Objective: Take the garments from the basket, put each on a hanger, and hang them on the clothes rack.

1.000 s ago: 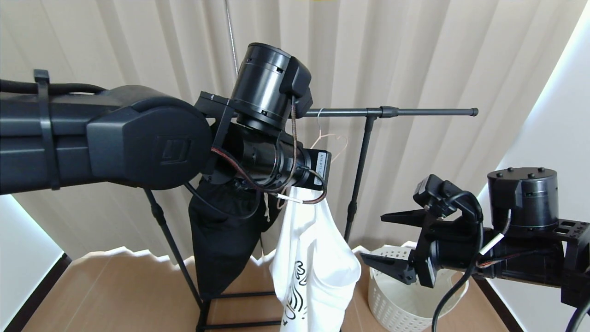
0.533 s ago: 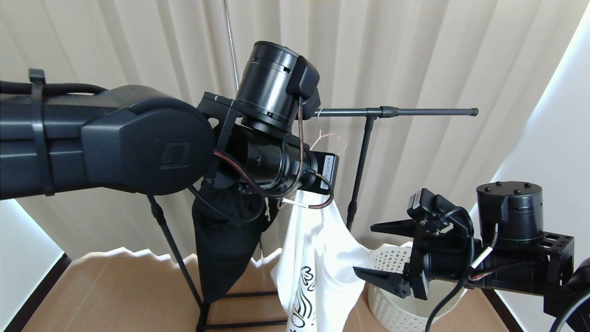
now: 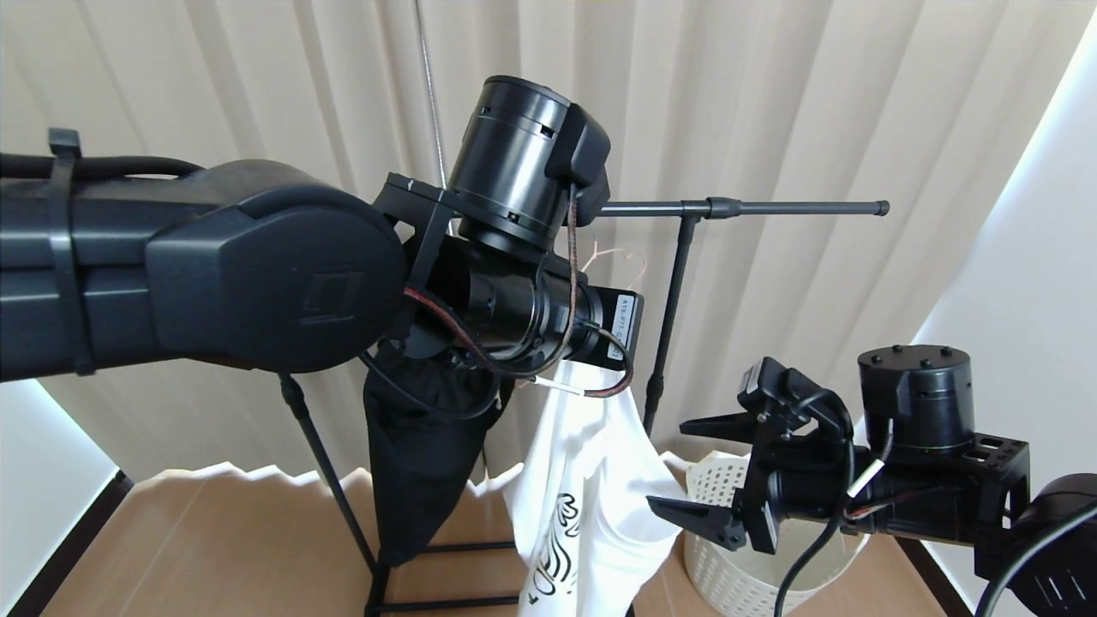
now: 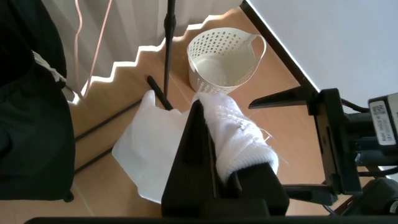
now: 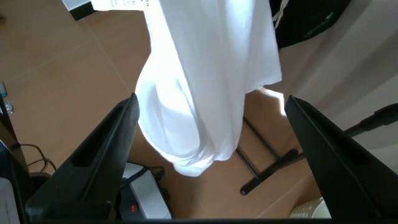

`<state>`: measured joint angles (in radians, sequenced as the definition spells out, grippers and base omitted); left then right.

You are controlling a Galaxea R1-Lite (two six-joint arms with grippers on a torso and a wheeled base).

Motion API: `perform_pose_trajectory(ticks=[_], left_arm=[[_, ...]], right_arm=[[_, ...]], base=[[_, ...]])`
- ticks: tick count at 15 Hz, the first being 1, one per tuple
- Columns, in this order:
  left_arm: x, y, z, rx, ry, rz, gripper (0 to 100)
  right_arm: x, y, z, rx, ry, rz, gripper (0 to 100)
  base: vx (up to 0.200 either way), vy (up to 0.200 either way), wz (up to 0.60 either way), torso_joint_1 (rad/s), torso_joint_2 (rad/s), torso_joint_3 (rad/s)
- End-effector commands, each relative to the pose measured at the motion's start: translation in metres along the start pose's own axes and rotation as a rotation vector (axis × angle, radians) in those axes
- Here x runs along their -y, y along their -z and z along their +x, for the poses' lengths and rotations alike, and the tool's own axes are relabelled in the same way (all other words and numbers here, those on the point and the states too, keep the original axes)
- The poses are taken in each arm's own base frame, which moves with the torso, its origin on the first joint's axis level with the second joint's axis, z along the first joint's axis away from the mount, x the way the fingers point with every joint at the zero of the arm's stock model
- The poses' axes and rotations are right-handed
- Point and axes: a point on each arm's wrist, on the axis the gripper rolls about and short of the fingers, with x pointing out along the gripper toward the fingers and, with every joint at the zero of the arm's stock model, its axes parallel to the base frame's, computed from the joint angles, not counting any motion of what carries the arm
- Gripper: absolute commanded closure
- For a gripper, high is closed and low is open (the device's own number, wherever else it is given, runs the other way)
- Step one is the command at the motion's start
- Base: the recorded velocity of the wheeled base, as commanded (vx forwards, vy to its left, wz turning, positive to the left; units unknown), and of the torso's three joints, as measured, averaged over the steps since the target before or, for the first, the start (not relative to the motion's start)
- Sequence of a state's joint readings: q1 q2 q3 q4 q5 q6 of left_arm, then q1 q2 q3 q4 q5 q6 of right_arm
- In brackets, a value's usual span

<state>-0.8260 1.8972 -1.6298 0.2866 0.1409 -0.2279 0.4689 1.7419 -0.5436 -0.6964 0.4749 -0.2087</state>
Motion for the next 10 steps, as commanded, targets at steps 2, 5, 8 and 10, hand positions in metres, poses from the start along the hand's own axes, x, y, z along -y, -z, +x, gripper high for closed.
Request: perform_pose_trajectory(ticks=[2, 5, 8, 10], left_arm=[[0.0002, 0.0004, -0.0003, -0.001, 0.000, 0.000, 100], [0.0008, 0.0004, 0.0001, -0.001, 0.001, 0.001, 100], [0.0019, 0.0004, -0.0007, 0.000, 0.004, 0.002, 100], [0.0018, 0.0008, -0.0005, -0.002, 0.004, 0.002, 100]], right_arm=[[0.0028, 0.0068, 0.0084, -0.025, -0.005, 0.013, 0], [0.0048, 0.0077, 0.0123, -0.030, -0.003, 0.015, 0], [0.0071, 0.0065, 0.0156, -0.032, 0.013, 0.019, 100], [0.0084, 0.0040, 0.0141, -0.022, 0.022, 0.025, 100]], base=[[0.000, 0.000, 0.00, 0.000, 0.00, 0.000], [0.000, 0.000, 0.00, 0.000, 0.00, 0.000], [0.000, 0.000, 0.00, 0.000, 0.00, 0.000], [0.000, 0.000, 0.00, 0.000, 0.00, 0.000]])
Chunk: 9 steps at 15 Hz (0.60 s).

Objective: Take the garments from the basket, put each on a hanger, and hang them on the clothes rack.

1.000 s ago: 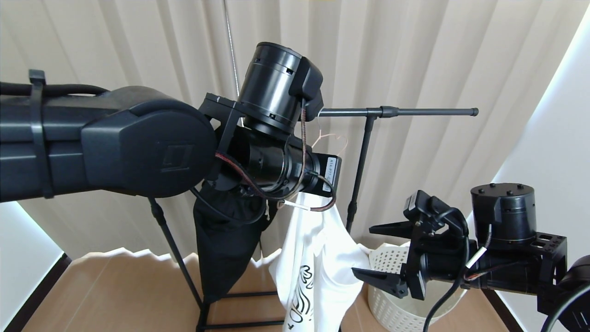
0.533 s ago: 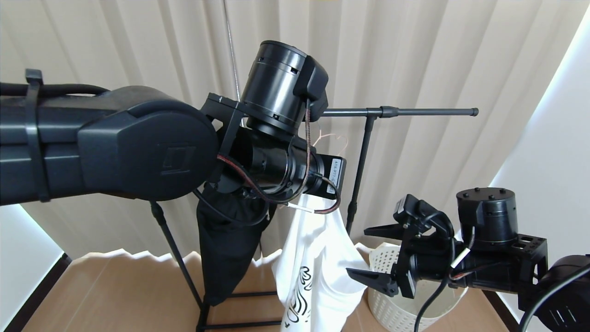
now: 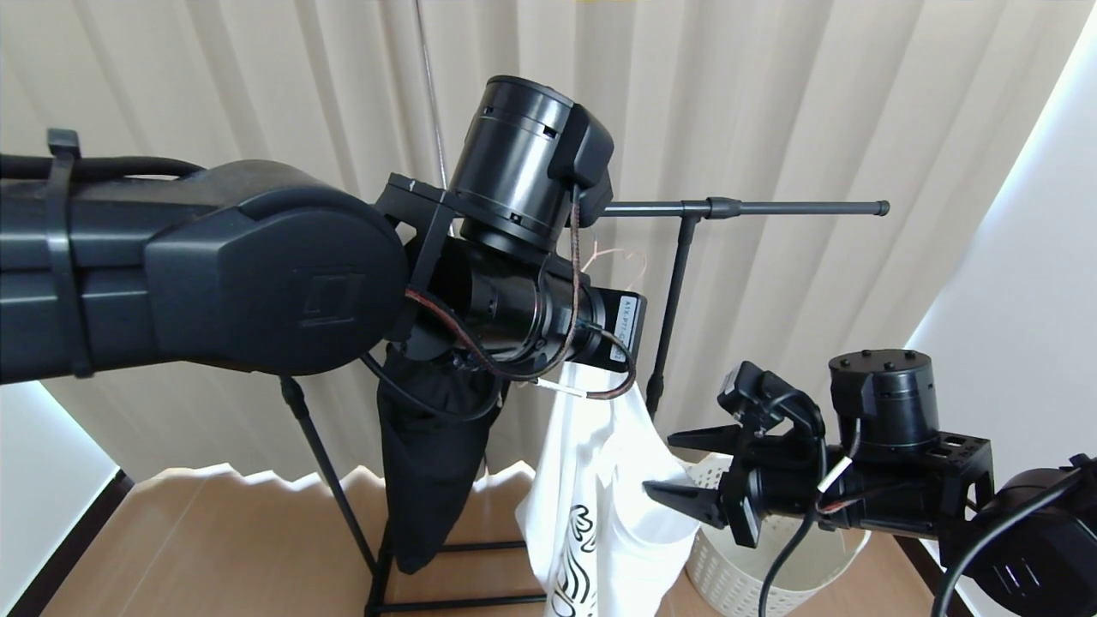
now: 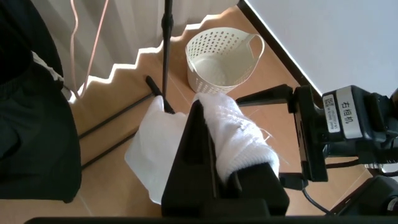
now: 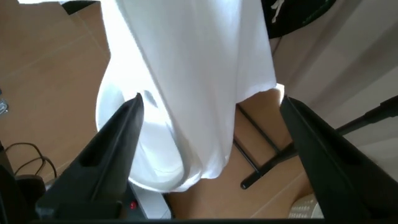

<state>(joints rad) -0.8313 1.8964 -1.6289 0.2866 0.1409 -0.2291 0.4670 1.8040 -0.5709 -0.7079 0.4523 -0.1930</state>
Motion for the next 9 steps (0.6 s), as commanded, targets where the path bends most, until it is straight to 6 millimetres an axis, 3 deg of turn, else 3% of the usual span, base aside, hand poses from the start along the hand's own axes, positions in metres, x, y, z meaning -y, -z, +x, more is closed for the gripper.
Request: perform_pose_trajectory(ticks=[1, 5, 9], left_arm=[[0.000, 0.001, 0.000, -0.003, -0.001, 0.000, 100], [-0.005, 0.009, -0.002, -0.033, -0.013, 0.002, 100], [-0.018, 0.029, 0.002, -0.110, -0.049, 0.022, 100]], right_arm=[[0.002, -0.003, -0.001, 0.010, 0.008, 0.002, 100], [0.024, -0.013, -0.013, 0.057, 0.125, 0.056, 100], [0.041, -0.034, -0.043, 0.146, 0.274, 0.041, 100]], base=[[0.000, 0.000, 0.00, 0.000, 0.00, 0.000], [0.000, 0.000, 0.00, 0.000, 0.00, 0.000], [0.000, 0.000, 0.00, 0.000, 0.00, 0.000]])
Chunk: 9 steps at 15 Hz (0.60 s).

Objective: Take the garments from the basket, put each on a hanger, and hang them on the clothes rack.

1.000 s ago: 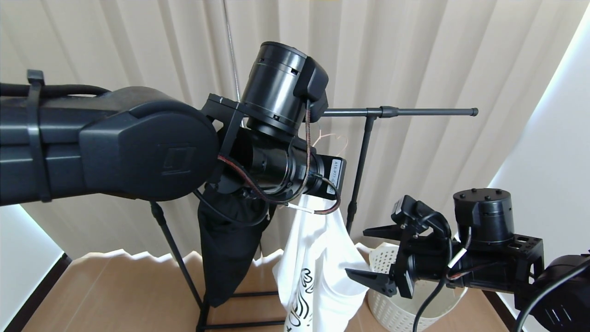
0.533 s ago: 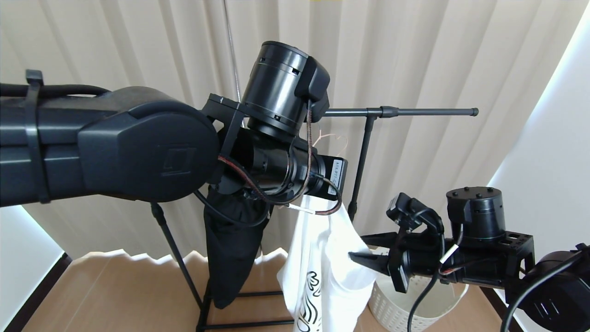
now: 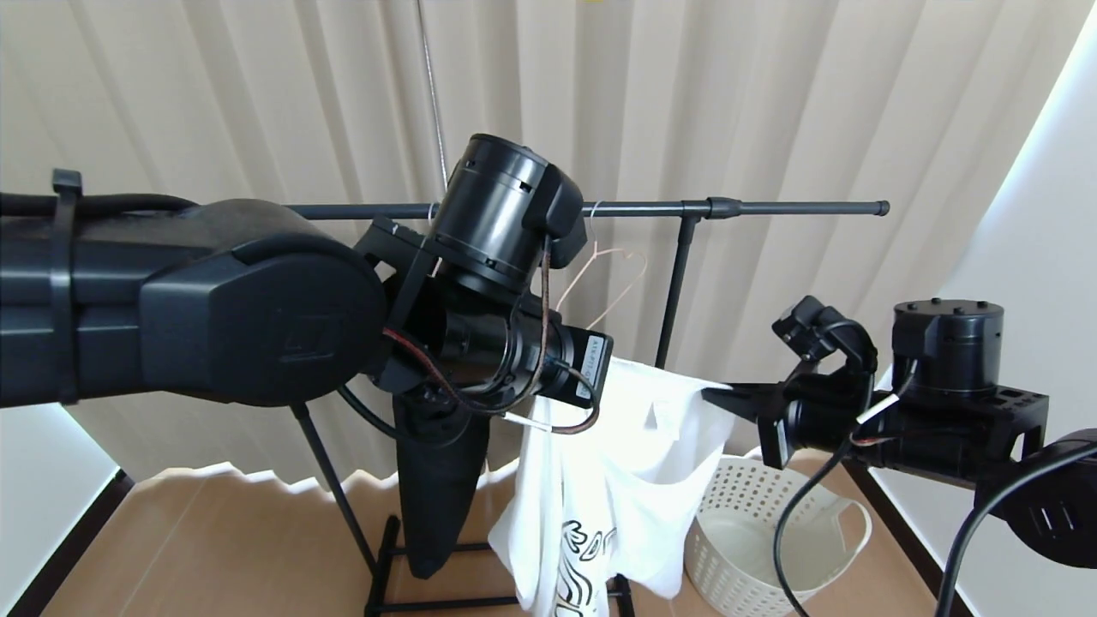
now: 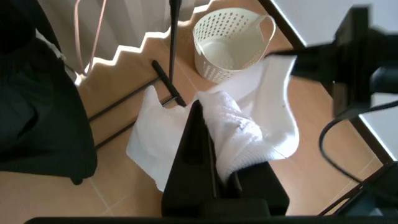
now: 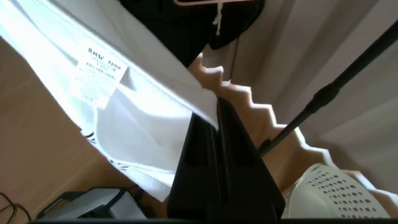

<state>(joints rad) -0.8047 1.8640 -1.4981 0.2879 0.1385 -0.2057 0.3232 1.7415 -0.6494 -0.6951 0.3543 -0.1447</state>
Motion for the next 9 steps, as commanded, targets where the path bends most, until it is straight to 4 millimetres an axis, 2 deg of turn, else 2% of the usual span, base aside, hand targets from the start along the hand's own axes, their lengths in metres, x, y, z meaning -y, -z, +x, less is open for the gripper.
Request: perform_pose_trajectory(ticks=[1, 3, 6, 8, 9], left_arm=[[-0.003, 0.007, 0.001, -0.024, -0.009, 0.011, 100], [-0.004, 0.016, 0.007, -0.063, -0.017, 0.024, 100], [-0.004, 0.025, 0.012, -0.096, -0.023, 0.035, 100], [-0.005, 0.026, 0.011, -0.098, -0.023, 0.046, 100], [-0.005, 0.026, 0.012, -0.101, -0.023, 0.056, 0]], right_arm=[[0.004, -0.013, -0.012, 0.054, 0.056, -0.016, 100], [0.001, -0.025, -0.021, 0.092, 0.113, -0.031, 100], [-0.010, -0.032, -0.029, 0.123, 0.091, -0.049, 100], [-0.010, -0.033, -0.031, 0.126, 0.091, -0.050, 100], [-0.010, -0.032, -0.030, 0.125, 0.093, -0.049, 100]], base=[[0.000, 0.000, 0.00, 0.000, 0.00, 0.000], [0.000, 0.000, 0.00, 0.000, 0.00, 0.000], [0.000, 0.000, 0.00, 0.000, 0.00, 0.000], [0.000, 0.000, 0.00, 0.000, 0.00, 0.000], [0.000, 0.000, 0.00, 0.000, 0.00, 0.000]])
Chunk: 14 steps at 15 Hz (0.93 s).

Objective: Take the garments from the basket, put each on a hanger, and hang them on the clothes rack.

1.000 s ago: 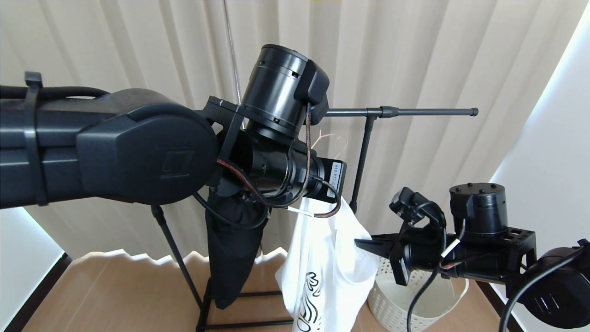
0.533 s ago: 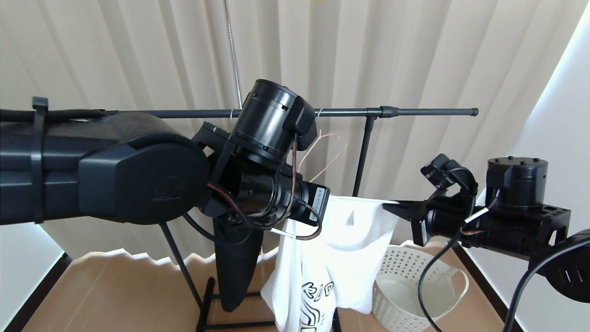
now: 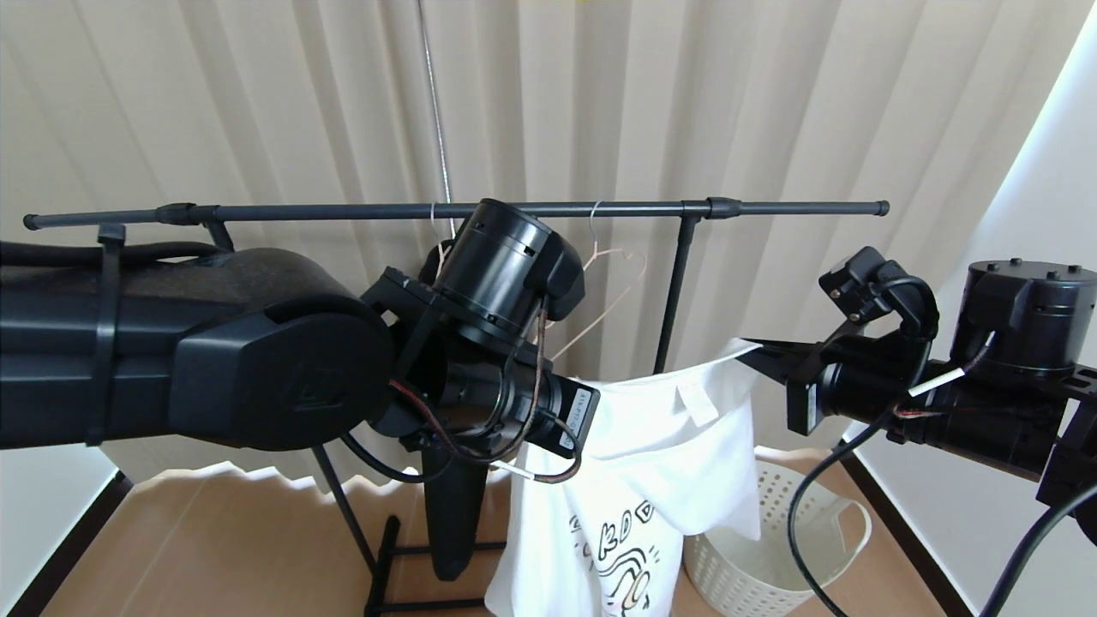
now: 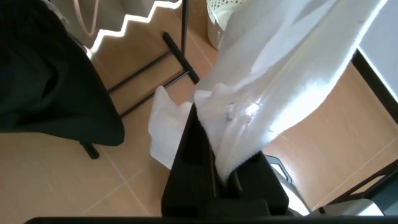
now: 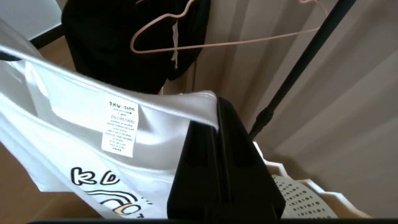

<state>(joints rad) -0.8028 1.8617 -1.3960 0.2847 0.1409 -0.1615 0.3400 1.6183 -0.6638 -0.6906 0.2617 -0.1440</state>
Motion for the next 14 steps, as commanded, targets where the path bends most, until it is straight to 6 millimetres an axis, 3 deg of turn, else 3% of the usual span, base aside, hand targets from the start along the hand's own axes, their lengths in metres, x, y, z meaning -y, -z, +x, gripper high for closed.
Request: perform_pose_trajectory(ticks=[1, 10, 13, 14], left_arm=[[0.000, 0.002, 0.001, -0.009, -0.001, 0.007, 0], [-0.010, -0.002, 0.006, 0.038, -0.017, -0.006, 0], [-0.045, -0.014, 0.030, 0.114, -0.093, 0.066, 0], [-0.057, -0.020, 0.048, 0.151, -0.125, 0.105, 0]], right_arm=[[-0.001, -0.003, -0.002, 0.012, -0.002, -0.004, 100], [0.000, -0.001, -0.001, 0.007, 0.000, -0.004, 100], [0.000, -0.001, -0.002, 0.007, 0.001, -0.003, 100], [0.000, -0.001, -0.002, 0.007, 0.001, -0.003, 100]], base=[[0.000, 0.000, 0.00, 0.000, 0.00, 0.000], [0.000, 0.000, 0.00, 0.000, 0.00, 0.000], [0.000, 0.000, 0.00, 0.000, 0.00, 0.000], [0.000, 0.000, 0.00, 0.000, 0.00, 0.000]])
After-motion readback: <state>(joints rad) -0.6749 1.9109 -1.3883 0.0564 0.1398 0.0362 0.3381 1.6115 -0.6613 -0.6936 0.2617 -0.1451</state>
